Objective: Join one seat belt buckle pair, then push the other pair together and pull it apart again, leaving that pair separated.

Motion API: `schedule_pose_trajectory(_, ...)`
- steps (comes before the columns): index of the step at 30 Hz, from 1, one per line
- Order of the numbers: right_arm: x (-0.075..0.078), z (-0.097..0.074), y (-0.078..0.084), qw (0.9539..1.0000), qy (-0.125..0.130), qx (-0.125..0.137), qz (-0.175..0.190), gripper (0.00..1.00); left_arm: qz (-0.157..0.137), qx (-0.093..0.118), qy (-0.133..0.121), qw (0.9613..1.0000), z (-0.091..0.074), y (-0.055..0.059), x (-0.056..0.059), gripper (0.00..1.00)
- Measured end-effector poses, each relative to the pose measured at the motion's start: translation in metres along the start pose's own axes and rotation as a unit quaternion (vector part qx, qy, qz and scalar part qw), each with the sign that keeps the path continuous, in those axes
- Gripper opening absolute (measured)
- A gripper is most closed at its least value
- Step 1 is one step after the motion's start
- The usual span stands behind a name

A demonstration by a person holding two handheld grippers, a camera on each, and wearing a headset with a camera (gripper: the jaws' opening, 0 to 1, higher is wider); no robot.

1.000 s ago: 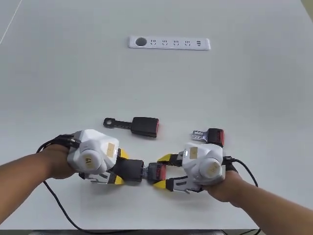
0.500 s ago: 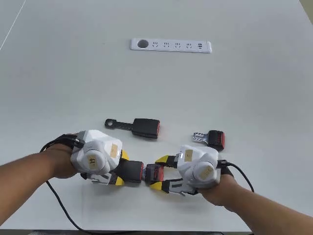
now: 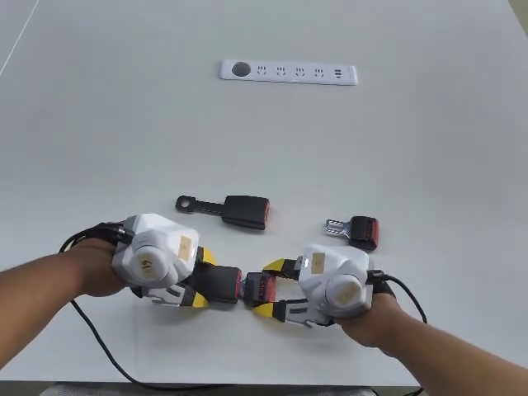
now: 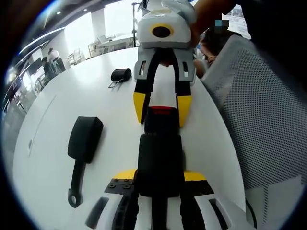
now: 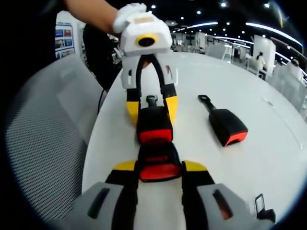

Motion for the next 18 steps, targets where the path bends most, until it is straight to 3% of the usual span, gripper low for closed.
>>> schedule_pose_trajectory(4,0.0007,-0.0004,-0.0001,1.0000,-0.002,0.004,-0.004,0.33,-0.005,0.013,-0.005,0.9999,-0.0006,0.0002,0.0007,0.33)
schedule_pose_trajectory(6,0.0007,-0.0003,-0.0005,0.9998,0.003,0.012,0.013,0.33,-0.009,0.022,-0.007,0.9997,-0.0010,0.0010,0.0007,0.33)
schedule_pose_trajectory(18,0.0021,-0.0007,-0.0007,0.9998,0.003,0.018,0.001,0.33,-0.017,0.048,-0.012,0.9986,-0.0012,0.0008,0.0011,0.33)
Point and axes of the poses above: the centre of the closed fingertips' face, and the gripper's own axes: z roughly forward along the fingers, x roughly to its right, y roughly out of its underside, the point moved 1 cm from there along -z, roughly backward along the fingers, and after that the axes turned 13 degrees about x, right-handed, at the moved point
